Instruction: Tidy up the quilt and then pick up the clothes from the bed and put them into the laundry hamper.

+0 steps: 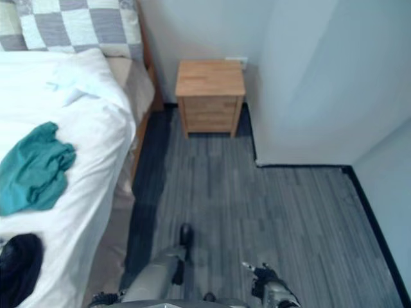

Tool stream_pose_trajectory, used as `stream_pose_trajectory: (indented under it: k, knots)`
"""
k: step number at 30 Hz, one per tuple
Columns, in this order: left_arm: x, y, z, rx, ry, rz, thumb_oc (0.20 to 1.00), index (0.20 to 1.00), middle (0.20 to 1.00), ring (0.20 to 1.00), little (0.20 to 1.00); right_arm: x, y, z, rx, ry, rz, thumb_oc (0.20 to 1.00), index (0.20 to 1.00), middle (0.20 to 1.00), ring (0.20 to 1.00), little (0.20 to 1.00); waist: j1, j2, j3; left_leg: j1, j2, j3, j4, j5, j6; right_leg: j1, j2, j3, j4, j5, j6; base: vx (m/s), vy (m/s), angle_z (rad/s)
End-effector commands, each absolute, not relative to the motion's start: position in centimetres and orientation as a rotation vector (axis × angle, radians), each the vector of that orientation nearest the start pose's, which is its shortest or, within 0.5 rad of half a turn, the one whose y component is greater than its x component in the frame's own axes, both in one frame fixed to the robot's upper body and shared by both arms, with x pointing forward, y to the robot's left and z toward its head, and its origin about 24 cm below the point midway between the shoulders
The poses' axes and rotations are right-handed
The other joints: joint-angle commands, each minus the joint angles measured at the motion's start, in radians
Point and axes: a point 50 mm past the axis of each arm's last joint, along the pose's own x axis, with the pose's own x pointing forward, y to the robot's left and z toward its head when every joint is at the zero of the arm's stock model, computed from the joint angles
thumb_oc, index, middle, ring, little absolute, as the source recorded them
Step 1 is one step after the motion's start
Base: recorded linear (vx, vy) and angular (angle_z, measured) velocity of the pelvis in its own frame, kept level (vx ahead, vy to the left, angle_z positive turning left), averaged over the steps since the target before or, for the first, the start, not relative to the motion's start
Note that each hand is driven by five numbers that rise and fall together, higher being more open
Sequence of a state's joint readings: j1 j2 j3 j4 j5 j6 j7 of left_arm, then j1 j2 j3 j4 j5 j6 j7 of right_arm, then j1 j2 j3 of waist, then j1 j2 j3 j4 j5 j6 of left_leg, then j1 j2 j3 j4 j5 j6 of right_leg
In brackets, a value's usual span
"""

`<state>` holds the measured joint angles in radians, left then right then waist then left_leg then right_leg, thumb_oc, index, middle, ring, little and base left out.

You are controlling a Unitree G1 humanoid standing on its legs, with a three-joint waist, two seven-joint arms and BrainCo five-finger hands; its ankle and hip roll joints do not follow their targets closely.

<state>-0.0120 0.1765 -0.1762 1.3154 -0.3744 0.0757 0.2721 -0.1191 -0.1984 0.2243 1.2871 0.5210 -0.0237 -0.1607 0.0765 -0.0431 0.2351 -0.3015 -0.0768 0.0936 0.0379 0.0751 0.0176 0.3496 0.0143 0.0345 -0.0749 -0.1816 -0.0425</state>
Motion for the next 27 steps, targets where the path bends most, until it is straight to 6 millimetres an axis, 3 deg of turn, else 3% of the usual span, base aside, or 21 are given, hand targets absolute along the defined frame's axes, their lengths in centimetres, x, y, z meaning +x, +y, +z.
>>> stream_pose_trajectory:
  k: [1, 2, 3, 5, 8, 9, 10, 11, 13, 16, 18, 19, 20, 21, 22, 23, 24, 26, 27]
  knots:
    - [5.9, 20.0, -17.4, 0.085, 1.406, 0.420, 1.000, 1.000, 1.000, 1.000, 1.000, 12.1, -22.5, -15.5, 0.055, 1.104, -0.376, 1.000, 1.000, 1.000, 1.000, 1.000, 0.006, 0.033, -0.004, 0.073, 0.052, 0.059, 0.092, -0.036, 0.028, -0.141, -0.108, -0.172, 0.545, 0.098, 0.179, 0.47, 0.253, -0.70]
    - [5.9, 20.1, -17.4, 0.085, 1.405, 0.419, 1.000, 1.000, 1.000, 1.000, 1.000, 12.0, -22.5, -15.5, 0.056, 1.104, -0.376, 1.000, 1.000, 1.000, 1.000, 1.000, 0.003, 0.036, -0.005, 0.081, 0.052, 0.060, 0.092, -0.040, 0.033, -0.154, -0.113, -0.177, 0.596, 0.105, 0.180, 0.62, 0.378, -0.50]
    - [6.4, 20.6, -17.3, 0.095, 1.389, 0.421, 1.000, 1.000, 1.000, 1.000, 1.000, 11.4, -22.1, -15.7, 0.062, 1.107, -0.374, 1.000, 1.000, 1.000, 1.000, 1.000, -0.016, 0.045, -0.001, 0.146, 0.040, 0.058, 0.092, -0.071, 0.064, -0.249, -0.163, -0.199, 0.781, 0.169, 0.189, 0.47, 0.252, -0.20]
    - [7.0, 21.0, -17.1, 0.100, 1.356, 0.431, 1.000, 1.000, 1.000, 1.000, 1.000, 11.2, -21.7, -15.9, 0.076, 1.113, -0.380, 1.000, 1.000, 1.000, 1.000, 1.000, -0.026, 0.051, 0.003, 0.208, 0.036, 0.058, 0.084, -0.099, 0.075, -0.318, -0.196, -0.234, 0.801, 0.192, 0.183, 0.49, 0.143, -0.07]
    - [8.2, 21.7, -16.8, 0.126, 1.288, 0.414, 1.000, 1.000, 1.000, 1.000, 1.000, 11.1, -21.3, -16.0, 0.095, 1.117, -0.387, 1.000, 1.000, 1.000, 1.000, 1.000, -0.050, 0.052, 0.023, 0.314, 0.030, 0.018, 0.047, -0.130, 0.072, -0.427, -0.167, -0.281, 0.619, 0.183, 0.175, 0.46, -0.118, 0.24]
    - [9.0, 21.8, -16.6, 0.143, 1.250, 0.399, 1.000, 1.000, 1.000, 1.000, 1.000, 10.9, -21.3, -16.0, 0.107, 1.114, -0.396, 1.000, 1.000, 1.000, 1.000, 1.000, -0.082, 0.036, 0.033, 0.368, 0.008, -0.042, 0.028, -0.164, 0.068, -0.477, -0.122, -0.267, 0.392, 0.199, 0.176, 0.37, -0.181, 0.44]
    - [9.1, 21.8, -16.5, 0.145, 1.247, 0.397, 1.000, 1.000, 1.000, 1.000, 1.000, 10.9, -21.3, -16.0, 0.108, 1.113, -0.397, 1.000, 1.000, 1.000, 1.000, 1.000, -0.086, 0.034, 0.032, 0.371, 0.005, -0.047, 0.027, -0.167, 0.068, -0.483, -0.121, -0.268, 0.360, 0.210, 0.178, 0.60, -0.263, 1.01]
    - [9.5, 21.6, -16.5, 0.155, 1.230, 0.382, 1.000, 1.000, 1.000, 1.000, 1.000, 10.8, -21.3, -16.1, 0.108, 1.110, -0.399, 1.000, 1.000, 1.000, 1.000, 1.000, -0.108, 0.016, 0.032, 0.403, -0.014, -0.071, 0.021, -0.202, 0.063, -0.522, -0.122, -0.260, 0.184, 0.272, 0.199, 0.40, -0.148, 1.08]
    - [9.4, 21.2, -16.5, 0.170, 1.234, 0.368, 1.000, 1.000, 1.000, 1.000, 1.000, 10.6, -21.2, -16.1, 0.107, 1.106, -0.399, 1.000, 1.000, 1.000, 1.000, 1.000, -0.140, 0.007, 0.033, 0.454, -0.024, -0.104, 0.016, -0.249, 0.059, -0.563, -0.105, -0.231, 0.025, 0.331, 0.218, 0.68, -0.204, 0.97]
    - [9.0, 20.7, -16.7, 0.203, 1.250, 0.334, 1.000, 1.000, 1.000, 1.000, 1.000, 10.2, -21.4, -16.2, 0.121, 1.114, -0.420, 1.000, 1.000, 1.000, 1.000, 1.000, -0.171, 0.010, 0.023, 0.515, -0.002, -0.126, 0.045, -0.306, 0.045, -0.566, -0.092, -0.185, 0.023, 0.339, 0.203, 0.54, -0.159, 0.73]
    - [8.8, 20.4, -16.8, 0.204, 1.268, 0.329, 1.000, 1.000, 1.000, 1.000, 1.000, 10.0, -21.8, -16.2, 0.103, 1.132, -0.408, 1.000, 1.000, 1.000, 1.000, 1.000, -0.190, 0.020, 0.009, 0.533, 0.026, -0.120, 0.125, -0.291, 0.019, -0.562, -0.083, -0.159, 0.056, 0.329, 0.182, 0.58, -0.187, 0.80]
    - [8.5, 20.3, -16.9, 0.183, 1.283, 0.328, 1.000, 1.000, 1.000, 1.000, 1.000, 10.1, -21.8, -16.2, 0.053, 1.139, -0.375, 1.000, 1.000, 1.000, 1.000, 1.000, -0.194, 0.030, -0.001, 0.535, 0.079, -0.078, 0.249, -0.197, -0.020, -0.548, -0.079, -0.170, 0.112, 0.309, 0.155, 0.43, -0.154, 0.70]
    - [8.5, 20.3, -16.9, 0.184, 1.284, 0.325, 1.000, 1.000, 1.000, 1.000, 1.000, 10.1, -21.9, -16.2, 0.049, 1.136, -0.377, 1.000, 1.000, 1.000, 1.000, 1.000, -0.193, 0.030, -0.001, 0.524, 0.090, -0.075, 0.294, -0.173, -0.028, -0.541, -0.077, -0.166, 0.118, 0.303, 0.149, 0.56, -0.257, 0.53]
    - [8.2, 20.1, -17.0, 0.179, 1.291, 0.321, 1.000, 1.000, 1.000, 1.000, 1.000, 10.7, -22.2, -15.9, 0.007, 1.111, -0.355, 1.000, 1.000, 1.000, 1.000, 1.000, -0.181, 0.029, -0.001, 0.463, 0.114, -0.064, 0.448, -0.091, -0.052, -0.502, -0.069, -0.167, 0.139, 0.281, 0.123, 0.36, -0.204, 0.17]
    - [8.2, 20.0, -17.0, 0.177, 1.293, 0.321, 1.000, 1.000, 1.000, 1.000, 1.000, 11.0, -22.3, -15.8, -0.006, 1.101, -0.347, 1.000, 1.000, 1.000, 1.000, 1.000, -0.177, 0.027, 0.000, 0.442, 0.119, -0.060, 0.496, -0.074, -0.057, -0.493, -0.069, -0.171, 0.142, 0.276, 0.116, 0.48, -0.298, 0.10]
    - [8.2, 20.0, -17.0, 0.173, 1.292, 0.326, 1.000, 1.000, 1.000, 1.000, 1.000, 11.9, -22.6, -15.4, -0.028, 1.070, -0.340, 1.000, 1.000, 1.000, 1.000, 1.000, -0.160, 0.012, 0.008, 0.344, 0.132, -0.046, 0.655, -0.031, -0.068, -0.455, -0.073, -0.183, 0.145, 0.259, 0.091, 0.34, -0.241, -0.03]
    - [8.4, 19.8, -17.0, 0.168, 1.291, 0.325, 1.000, 1.000, 1.000, 1.000, 1.000, 12.9, -23.0, -15.0, -0.032, 1.035, -0.342, 1.000, 1.000, 1.000, 1.000, 1.000, -0.137, 0.005, 0.024, 0.188, 0.132, -0.041, 0.787, -0.039, -0.060, -0.402, -0.068, -0.191, 0.136, 0.240, 0.070, 0.36, -0.232, 0.10]
    - [8.6, 19.7, -17.0, 0.164, 1.290, 0.328, 1.000, 1.000, 1.000, 1.000, 1.000, 13.9, -23.3, -14.5, -0.032, 0.983, -0.338, 1.000, 1.000, 1.000, 1.000, 1.000, -0.111, 0.003, 0.042, 0.085, 0.123, -0.002, 0.762, -0.067, -0.043, -0.339, -0.065, -0.204, 0.120, 0.216, 0.065, 0.26, -0.067, 0.04]
    - [8.4, 19.8, -17.0, 0.155, 1.296, 0.340, 1.000, 1.000, 1.000, 1.000, 1.000, 15.2, -23.1, -13.9, -0.030, 0.920, -0.321, 1.000, 1.000, 1.000, 1.000, 1.000, -0.082, 0.002, 0.048, 0.040, 0.111, 0.061, 0.614, -0.069, -0.036, -0.288, -0.069, -0.230, 0.101, 0.187, 0.071, 0.23, 0.015, -0.19]
